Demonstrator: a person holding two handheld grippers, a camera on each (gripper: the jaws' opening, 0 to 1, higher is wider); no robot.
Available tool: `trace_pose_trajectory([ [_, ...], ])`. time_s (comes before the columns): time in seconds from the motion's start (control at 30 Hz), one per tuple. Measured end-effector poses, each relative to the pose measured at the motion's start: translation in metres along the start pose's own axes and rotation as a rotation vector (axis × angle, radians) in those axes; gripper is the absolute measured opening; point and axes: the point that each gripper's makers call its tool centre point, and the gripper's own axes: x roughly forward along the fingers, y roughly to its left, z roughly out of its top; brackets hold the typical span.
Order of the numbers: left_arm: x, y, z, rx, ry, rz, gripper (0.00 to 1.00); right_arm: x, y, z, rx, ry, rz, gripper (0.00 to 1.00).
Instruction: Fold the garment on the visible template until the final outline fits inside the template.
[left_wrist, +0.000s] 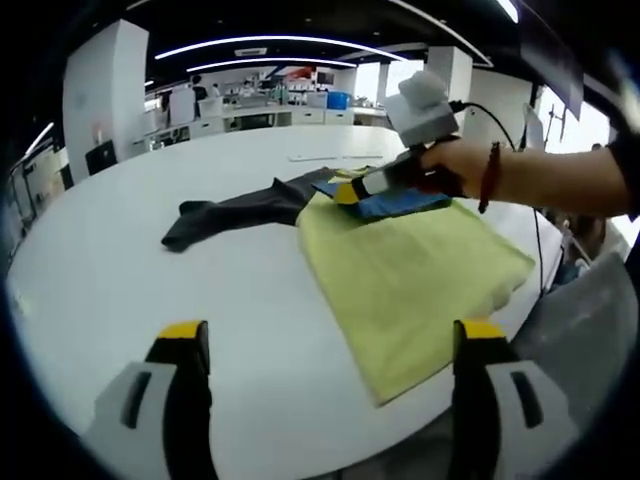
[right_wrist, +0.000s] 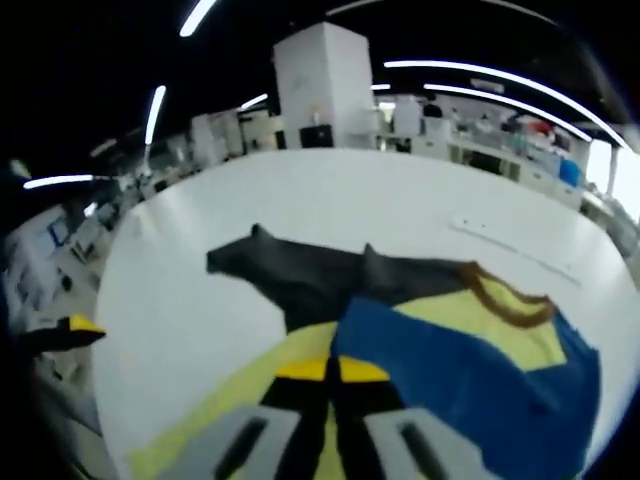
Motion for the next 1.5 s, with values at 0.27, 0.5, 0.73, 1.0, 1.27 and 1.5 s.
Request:
trace_pose_trajectory([
  [0.27, 0.000, 0.001, -0.002, -0.008, 0.006, 0.005, 0.99, 0.010, 0.004, -0.013, -0.014, 0.030, 0.048, 0.00],
  [0.5, 0.000, 0.001, -0.002, -0.001, 0.007, 0.002, 0.99, 0.003, 0.010, -0.023, 0.015, 0.045, 0.108, 0.09],
  [0.73, 0.003, 0.005, 0.007, 0.023, -0.003, -0.004, 0.99, -0.010, -0.014, -0.016, 0.017, -0.003, 0.088, 0.40],
  [1.0, 0.019, 0.003, 0.051, 0.074, -0.071, -0.029, 0.99, -0.047, -0.054, -0.014, 0.023, -0.073, 0.031, 0.62],
  [1.27, 0.041, -0.011, 0.080, 0.113, -0.109, -0.081, 0.99, -0.076, -0.098, -0.017, 0.000, -0.109, -0.010, 0.73],
  [1.5, 0.058, -0.022, 0.094, 0.107, -0.125, -0.109, 0.94, -0.104, -0.131, -0.034, 0.004, -0.117, -0.050, 0.74],
])
